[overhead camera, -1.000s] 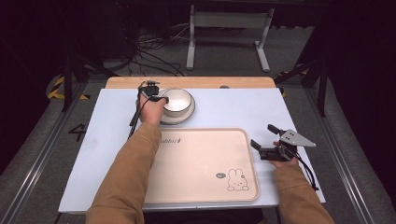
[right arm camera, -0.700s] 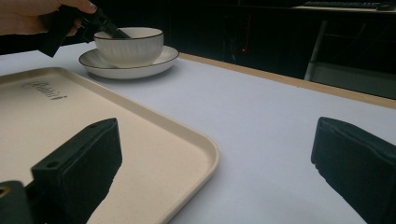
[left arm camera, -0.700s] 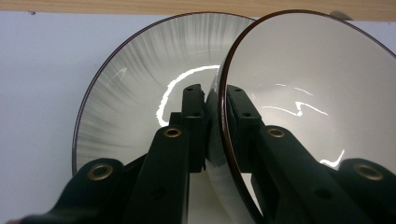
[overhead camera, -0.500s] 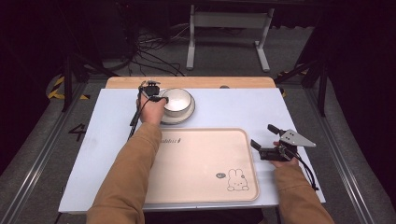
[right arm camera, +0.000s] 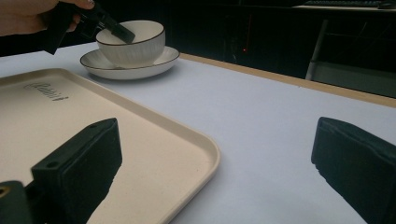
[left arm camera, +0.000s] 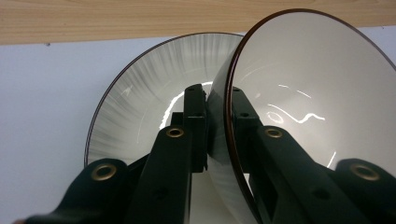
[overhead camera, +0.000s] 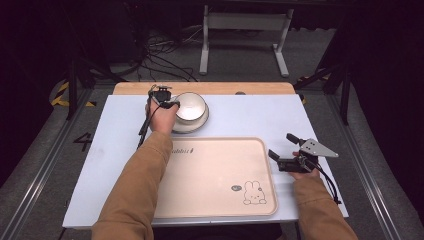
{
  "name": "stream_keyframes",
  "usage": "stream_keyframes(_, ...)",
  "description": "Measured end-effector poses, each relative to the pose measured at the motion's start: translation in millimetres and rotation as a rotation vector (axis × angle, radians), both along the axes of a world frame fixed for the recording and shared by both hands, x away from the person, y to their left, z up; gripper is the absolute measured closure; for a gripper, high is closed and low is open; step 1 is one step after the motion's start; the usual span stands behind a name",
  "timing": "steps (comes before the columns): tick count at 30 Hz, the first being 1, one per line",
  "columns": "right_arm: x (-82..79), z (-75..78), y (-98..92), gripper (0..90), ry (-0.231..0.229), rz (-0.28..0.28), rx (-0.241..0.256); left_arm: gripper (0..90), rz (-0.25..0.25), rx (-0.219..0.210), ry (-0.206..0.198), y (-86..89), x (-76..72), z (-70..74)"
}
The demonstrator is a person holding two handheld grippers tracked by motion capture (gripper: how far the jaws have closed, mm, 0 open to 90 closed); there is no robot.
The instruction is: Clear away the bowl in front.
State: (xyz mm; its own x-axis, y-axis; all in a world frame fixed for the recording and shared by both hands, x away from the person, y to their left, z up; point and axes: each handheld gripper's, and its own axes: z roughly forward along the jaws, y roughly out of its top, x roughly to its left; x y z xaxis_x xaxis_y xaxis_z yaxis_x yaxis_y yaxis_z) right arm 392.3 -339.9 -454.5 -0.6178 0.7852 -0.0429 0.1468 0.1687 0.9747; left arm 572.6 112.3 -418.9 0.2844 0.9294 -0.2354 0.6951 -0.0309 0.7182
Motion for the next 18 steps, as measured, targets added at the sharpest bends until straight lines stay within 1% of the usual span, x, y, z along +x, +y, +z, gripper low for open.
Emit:
stream_keyframes(2,0.0,0.0,0.0,2.4,0.001,0.0,0.0,81.4,0.0,0.0,-0.001,-0.4,-0.6,0.9)
stream_keyframes(4,0.0,0.0,0.0,2.4,0.0,0.0,0.0,81.3,-0.014,0.007,-0.002,0.1,-2.1,3.8)
stream_keyframes(6,0.0,0.0,0.0,2.3,0.0,0.0,0.0,81.3,-0.018,-0.011,-0.004,1.3,-3.1,6.4)
stream_keyframes(8,0.1,0.0,0.0,2.3,0.0,0.002,0.002,81.3,-0.018,-0.013,-0.01,2.3,-4.4,10.1)
stream_keyframes(13,0.0,0.0,0.1,2.3,0.001,0.002,0.002,81.3,-0.037,-0.013,-0.011,5.7,-8.0,19.3)
stream_keyframes(16,-0.1,0.0,0.1,2.3,0.002,0.001,0.002,81.4,-0.044,-0.032,-0.009,8.7,-10.7,22.9)
stream_keyframes(18,0.0,0.0,0.2,2.3,0.0,0.002,0.0,81.3,-0.048,-0.027,-0.009,9.5,-12.2,25.0)
